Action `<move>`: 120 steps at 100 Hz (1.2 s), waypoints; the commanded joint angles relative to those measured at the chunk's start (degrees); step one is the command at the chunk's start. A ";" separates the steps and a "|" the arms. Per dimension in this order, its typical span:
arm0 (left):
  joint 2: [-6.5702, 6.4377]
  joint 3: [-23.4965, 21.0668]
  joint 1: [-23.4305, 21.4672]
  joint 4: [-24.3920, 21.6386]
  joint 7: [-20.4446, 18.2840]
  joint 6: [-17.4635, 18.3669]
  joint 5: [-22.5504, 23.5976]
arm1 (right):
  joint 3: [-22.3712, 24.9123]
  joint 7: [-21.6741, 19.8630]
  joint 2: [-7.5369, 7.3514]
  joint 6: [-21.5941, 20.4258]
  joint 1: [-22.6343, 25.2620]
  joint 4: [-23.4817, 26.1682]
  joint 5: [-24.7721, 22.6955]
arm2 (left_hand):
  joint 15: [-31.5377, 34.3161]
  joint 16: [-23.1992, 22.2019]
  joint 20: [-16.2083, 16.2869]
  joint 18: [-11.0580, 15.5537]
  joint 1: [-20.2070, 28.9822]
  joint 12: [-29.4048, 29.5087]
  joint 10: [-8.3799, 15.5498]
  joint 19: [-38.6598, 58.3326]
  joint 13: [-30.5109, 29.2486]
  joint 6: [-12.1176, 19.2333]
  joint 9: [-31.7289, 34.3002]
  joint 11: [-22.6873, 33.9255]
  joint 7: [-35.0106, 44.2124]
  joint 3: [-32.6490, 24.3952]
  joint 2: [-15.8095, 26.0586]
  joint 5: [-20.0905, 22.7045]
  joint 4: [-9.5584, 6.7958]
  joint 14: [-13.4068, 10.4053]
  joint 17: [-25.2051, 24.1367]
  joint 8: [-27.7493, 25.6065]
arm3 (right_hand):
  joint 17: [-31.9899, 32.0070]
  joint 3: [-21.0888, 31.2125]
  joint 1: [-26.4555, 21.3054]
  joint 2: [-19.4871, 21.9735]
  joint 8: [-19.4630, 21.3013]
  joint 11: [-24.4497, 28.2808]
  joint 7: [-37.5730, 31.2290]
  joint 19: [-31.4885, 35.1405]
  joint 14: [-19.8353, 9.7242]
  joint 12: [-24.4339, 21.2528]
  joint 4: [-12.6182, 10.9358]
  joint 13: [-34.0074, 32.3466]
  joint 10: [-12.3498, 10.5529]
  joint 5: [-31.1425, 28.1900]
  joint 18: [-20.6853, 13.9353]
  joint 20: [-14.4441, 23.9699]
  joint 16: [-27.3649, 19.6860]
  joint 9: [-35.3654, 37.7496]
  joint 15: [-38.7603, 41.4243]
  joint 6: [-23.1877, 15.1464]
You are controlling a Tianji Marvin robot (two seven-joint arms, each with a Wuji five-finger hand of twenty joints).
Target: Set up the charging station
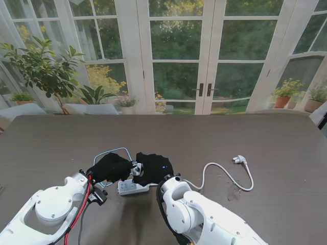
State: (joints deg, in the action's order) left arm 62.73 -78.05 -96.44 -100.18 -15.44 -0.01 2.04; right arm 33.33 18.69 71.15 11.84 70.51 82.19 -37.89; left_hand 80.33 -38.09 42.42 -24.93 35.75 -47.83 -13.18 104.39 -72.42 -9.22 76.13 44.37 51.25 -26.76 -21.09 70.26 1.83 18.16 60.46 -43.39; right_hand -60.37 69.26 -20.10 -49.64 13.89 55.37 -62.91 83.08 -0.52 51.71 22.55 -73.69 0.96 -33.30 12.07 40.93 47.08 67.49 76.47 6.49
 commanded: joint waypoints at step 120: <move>-0.63 -9.85 -8.59 -4.66 5.46 12.18 19.44 | 1.27 -0.69 0.70 -3.78 0.48 -1.34 3.33 | -73.74 17.85 -3.24 2.80 0.72 29.98 -3.31 -85.99 51.95 -0.74 -35.98 -38.56 -41.84 26.81 3.78 -27.94 -0.85 3.19 -56.29 26.53 | -2.32 11.98 -9.86 4.60 9.22 0.03 -15.70 3.43 -3.37 2.20 -1.54 -1.88 0.18 -9.45 -1.13 1.99 2.63 3.41 3.67 -10.29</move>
State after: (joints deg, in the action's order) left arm 61.51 -86.47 -104.02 -105.47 -10.96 10.80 21.59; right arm 34.58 18.68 71.62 8.54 70.74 80.81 -34.69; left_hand 7.38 -20.56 37.82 -22.59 36.38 -17.97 -16.71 21.04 -20.16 -12.34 38.59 5.34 8.39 -1.24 -19.37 40.97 1.52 21.90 3.34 -16.08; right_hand -60.92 69.97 -20.27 -50.00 15.20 55.07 -62.91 83.71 -0.61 53.33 23.59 -73.76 0.66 -33.34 12.02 41.56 48.53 68.32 78.09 6.49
